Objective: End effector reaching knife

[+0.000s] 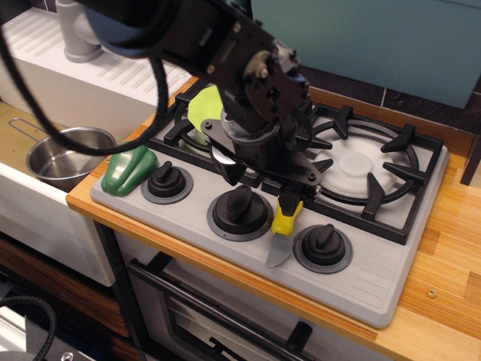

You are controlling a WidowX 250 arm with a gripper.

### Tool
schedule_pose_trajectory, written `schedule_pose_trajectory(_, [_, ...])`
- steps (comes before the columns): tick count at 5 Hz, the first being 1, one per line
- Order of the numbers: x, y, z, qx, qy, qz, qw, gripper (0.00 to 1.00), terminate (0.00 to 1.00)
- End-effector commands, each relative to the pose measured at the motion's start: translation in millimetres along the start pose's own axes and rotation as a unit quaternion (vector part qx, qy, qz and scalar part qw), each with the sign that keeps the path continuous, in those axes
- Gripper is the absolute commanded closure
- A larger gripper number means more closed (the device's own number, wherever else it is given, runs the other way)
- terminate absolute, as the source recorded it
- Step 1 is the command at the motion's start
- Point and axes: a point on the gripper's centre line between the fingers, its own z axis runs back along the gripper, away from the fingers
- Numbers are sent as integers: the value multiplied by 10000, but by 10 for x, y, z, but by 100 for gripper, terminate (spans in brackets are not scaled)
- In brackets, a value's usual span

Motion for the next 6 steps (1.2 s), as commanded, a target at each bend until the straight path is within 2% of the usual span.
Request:
schedule_pose_trajectory(1, [253, 17, -142, -12, -424, -63, 9991, 0, 0])
schedule_pose_trajectory(3, [90, -91, -211, 99, -271, 182, 9994, 0, 0])
schedule_pose_trajectory(5, [-107, -290, -310, 68, -281, 311, 9991, 0, 0])
schedule_pose_trajectory(6, [-176, -368, -357, -14, -310, 274, 9991, 0, 100])
